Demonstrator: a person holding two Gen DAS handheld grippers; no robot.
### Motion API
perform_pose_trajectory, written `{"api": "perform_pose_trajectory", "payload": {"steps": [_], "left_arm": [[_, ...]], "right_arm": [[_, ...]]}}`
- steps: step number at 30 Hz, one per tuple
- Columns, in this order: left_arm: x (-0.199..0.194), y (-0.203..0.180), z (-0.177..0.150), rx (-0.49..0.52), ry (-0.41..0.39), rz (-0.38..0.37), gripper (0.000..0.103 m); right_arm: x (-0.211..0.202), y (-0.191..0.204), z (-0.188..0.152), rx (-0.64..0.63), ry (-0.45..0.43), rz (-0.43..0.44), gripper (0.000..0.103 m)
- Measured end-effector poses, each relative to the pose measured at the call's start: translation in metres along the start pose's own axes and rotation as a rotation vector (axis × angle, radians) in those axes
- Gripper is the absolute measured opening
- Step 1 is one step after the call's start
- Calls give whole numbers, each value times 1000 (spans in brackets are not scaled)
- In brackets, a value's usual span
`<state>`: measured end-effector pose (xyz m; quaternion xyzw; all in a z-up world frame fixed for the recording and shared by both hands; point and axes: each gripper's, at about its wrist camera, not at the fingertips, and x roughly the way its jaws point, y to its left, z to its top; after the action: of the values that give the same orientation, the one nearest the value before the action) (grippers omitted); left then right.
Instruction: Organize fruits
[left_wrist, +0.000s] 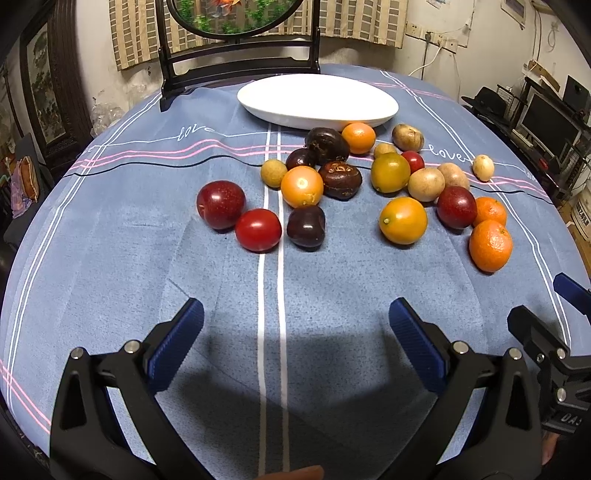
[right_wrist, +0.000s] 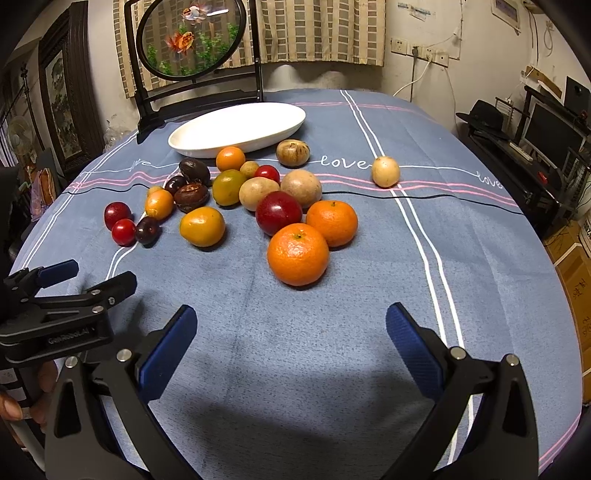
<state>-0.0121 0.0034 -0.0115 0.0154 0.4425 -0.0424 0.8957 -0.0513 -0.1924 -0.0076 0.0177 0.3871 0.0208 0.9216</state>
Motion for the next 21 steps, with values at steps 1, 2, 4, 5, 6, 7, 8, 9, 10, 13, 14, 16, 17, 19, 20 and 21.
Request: {"api": "perform_pose_trajectory", "payload": {"steps": [1,2,4,5,6,7,8,9,10,13,14,16,17,19,20,21], "left_arm": [[-1,1,0,3,-4,-1,101],[-3,3,1,6,-14,-3,101],[-6,7,3,14,-35,-16,101],[-7,8,3,24,-47,-27,101],[-7,10,4,34,-52,-30,101],[-6,12,5,37,-51,-27,101],[-5,14,6,34,-49,-25,101],[-1,17,7,26,-41,-28,101],[2,19,9,23,-32,-32,101],[10,20,14,39,-17,-44,101],[12,20,17,41,-18,-38,99],[15,21,22,42,-26,-37,90],[16,21,25,46,-23,-41,84],[22,22,30,63,-4,-66,81],[24,22,31,71,3,-72,81],[28,25,31,85,12,-76,81]], "right_arm": [[0,-1,0,0,2,-5,102],[0,-2,-1,-1,11,-11,102],[2,-4,-1,-2,31,-17,102],[2,-6,-2,-1,33,-20,102],[3,-6,-2,-2,40,-23,102],[4,-8,-3,-1,41,-18,102],[5,-8,-3,0,53,-12,102],[6,-8,-4,-1,64,-11,102],[8,-9,-4,-1,72,-7,102],[12,-10,-3,5,81,9,102],[13,-11,-3,2,93,6,102],[14,-12,-2,5,104,16,102],[14,-13,-3,9,98,22,102],[16,-15,-2,14,95,36,102],[17,-16,-2,18,96,42,102],[17,-18,-2,19,88,44,102]]}}
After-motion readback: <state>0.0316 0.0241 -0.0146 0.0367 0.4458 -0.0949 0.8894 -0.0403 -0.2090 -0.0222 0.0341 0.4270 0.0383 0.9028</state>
